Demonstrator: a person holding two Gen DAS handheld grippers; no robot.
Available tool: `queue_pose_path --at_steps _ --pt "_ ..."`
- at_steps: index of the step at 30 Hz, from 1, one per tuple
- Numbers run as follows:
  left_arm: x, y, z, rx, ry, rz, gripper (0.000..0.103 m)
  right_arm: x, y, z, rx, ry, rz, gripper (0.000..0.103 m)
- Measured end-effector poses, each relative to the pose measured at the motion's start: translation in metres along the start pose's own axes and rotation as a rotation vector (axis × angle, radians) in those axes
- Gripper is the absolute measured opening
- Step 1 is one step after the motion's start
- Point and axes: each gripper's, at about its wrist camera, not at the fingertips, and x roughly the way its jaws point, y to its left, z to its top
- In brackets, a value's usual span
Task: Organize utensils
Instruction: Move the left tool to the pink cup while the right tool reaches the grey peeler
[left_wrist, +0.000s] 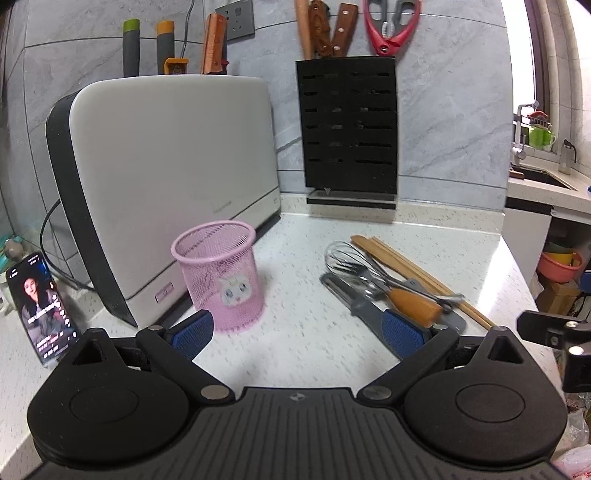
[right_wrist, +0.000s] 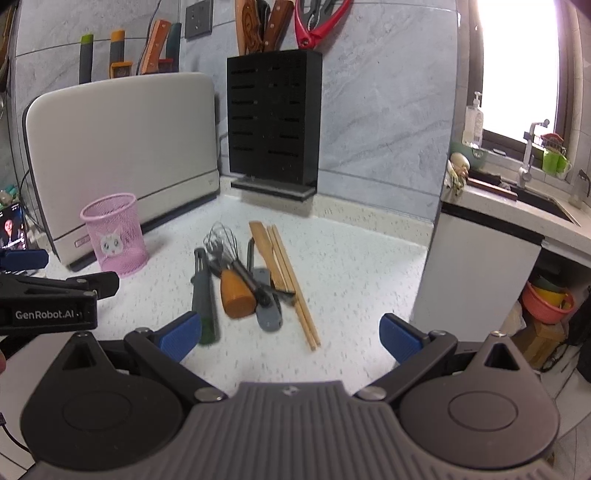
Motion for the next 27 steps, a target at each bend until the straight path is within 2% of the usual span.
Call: queue_pose_path --at_steps 4,7,11,16,22,27 --pt "0.016 0.018 0.007 -0.041 -0.025 0.023 0.103 0.016 -0.001 0.012 -0.017 0.007 0.034 0.100" --pt "0.033 0.033 0.011 -0.066 -0.019 0.060 0.103 0.029 0.001 0.020 -0.035 0.013 0.044 0.100" --pt "0.056 0.048 0.015 -0.085 -0.019 0.072 0.103 0.047 0.007 0.030 -0.065 0.019 0.070 0.099" --pt "0.076 0.058 0.017 -0.106 -0.030 0.093 0.103 0.073 0.009 0.040 -0.074 0.039 0.119 0.095" --pt "0.093 0.064 0.021 -0.132 -0.028 0.101 0.103 0.109 0.018 0.059 -0.122 0.112 0.203 0.078" --pt "0.108 0.068 0.025 -0.149 -0.003 0.095 0.103 0.138 0.026 0.076 -0.140 0.191 0.247 0.058"
